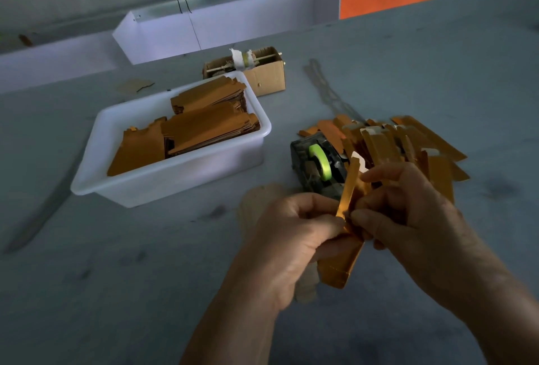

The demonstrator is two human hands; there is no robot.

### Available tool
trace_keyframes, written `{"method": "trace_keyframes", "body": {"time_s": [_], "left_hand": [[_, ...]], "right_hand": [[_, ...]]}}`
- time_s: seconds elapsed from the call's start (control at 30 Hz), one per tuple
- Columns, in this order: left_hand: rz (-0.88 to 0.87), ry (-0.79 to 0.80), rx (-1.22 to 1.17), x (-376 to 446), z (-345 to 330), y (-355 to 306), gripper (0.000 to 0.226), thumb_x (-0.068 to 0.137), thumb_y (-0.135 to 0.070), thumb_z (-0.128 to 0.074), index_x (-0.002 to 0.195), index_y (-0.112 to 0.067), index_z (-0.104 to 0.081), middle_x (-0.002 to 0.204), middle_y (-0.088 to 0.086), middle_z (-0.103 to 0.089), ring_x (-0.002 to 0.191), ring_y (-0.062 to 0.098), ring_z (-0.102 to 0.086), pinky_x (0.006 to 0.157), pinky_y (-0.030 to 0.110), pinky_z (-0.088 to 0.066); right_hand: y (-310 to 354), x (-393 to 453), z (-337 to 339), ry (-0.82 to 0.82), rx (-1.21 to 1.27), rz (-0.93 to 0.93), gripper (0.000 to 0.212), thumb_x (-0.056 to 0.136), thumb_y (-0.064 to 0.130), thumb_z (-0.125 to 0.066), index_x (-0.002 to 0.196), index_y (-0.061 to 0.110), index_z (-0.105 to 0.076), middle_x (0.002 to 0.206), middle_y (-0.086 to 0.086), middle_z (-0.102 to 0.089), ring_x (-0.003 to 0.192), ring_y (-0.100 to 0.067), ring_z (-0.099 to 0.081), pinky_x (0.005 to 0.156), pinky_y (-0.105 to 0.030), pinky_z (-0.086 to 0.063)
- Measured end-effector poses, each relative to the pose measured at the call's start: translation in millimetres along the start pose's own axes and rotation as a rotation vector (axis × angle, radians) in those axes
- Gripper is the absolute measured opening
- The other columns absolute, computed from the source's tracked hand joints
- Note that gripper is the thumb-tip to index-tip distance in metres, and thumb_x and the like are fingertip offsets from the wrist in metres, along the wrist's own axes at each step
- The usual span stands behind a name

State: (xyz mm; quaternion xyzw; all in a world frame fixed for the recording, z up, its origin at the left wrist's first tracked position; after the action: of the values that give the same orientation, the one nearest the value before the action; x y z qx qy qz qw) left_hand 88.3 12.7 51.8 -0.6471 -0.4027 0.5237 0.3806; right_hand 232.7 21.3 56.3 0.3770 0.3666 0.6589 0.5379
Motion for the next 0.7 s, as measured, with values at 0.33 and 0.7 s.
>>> {"method": "trace_keyframes", "body": {"time_s": [0.33, 0.7], "left_hand": [[-0.054, -0.068, 0.060, -1.2, 0.3, 8.1, 0.011, 0.090, -0.010, -0.062, 0.084, -0.008, -0.071, 0.082, 0.010, -0.075, 0.079, 0.022, -0.074, 0.076, 0.035, -0.060], [-0.179, -0.290, 0.163, -8.9, -0.7, 12.5, 0.012, 0.088, -0.008, -0.064, 0.080, -0.015, -0.070, 0.074, 0.006, -0.074, 0.073, 0.021, -0.073, 0.070, 0.036, -0.060]], "right_hand": [[9.8, -3.4, -4.6, -0.065, -0.153, -0.009, 0.028, 0.079, 0.021, -0.070, 0.087, 0.032, -0.047, 0.069, 0.009, -0.064, 0.067, 0.006, -0.060, 0.056, -0.005, -0.044], [21.0, -6.8, -5.2, -0.159, -0.494, -0.067, 0.045, 0.068, 0.055, -0.065, 0.093, 0.032, -0.035, 0.069, 0.014, -0.051, 0.061, 0.000, -0.051, 0.050, -0.020, -0.039]]}}
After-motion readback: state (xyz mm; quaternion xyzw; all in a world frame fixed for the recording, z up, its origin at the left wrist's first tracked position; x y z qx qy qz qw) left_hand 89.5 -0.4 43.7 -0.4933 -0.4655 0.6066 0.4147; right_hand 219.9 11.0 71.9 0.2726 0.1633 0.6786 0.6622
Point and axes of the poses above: each hand's wrist, its own x-axis towards the middle knuckle, its own z-axis out of the back of the hand, y = z × x, the point moved 3 cm from there along x, towards the middle knuckle
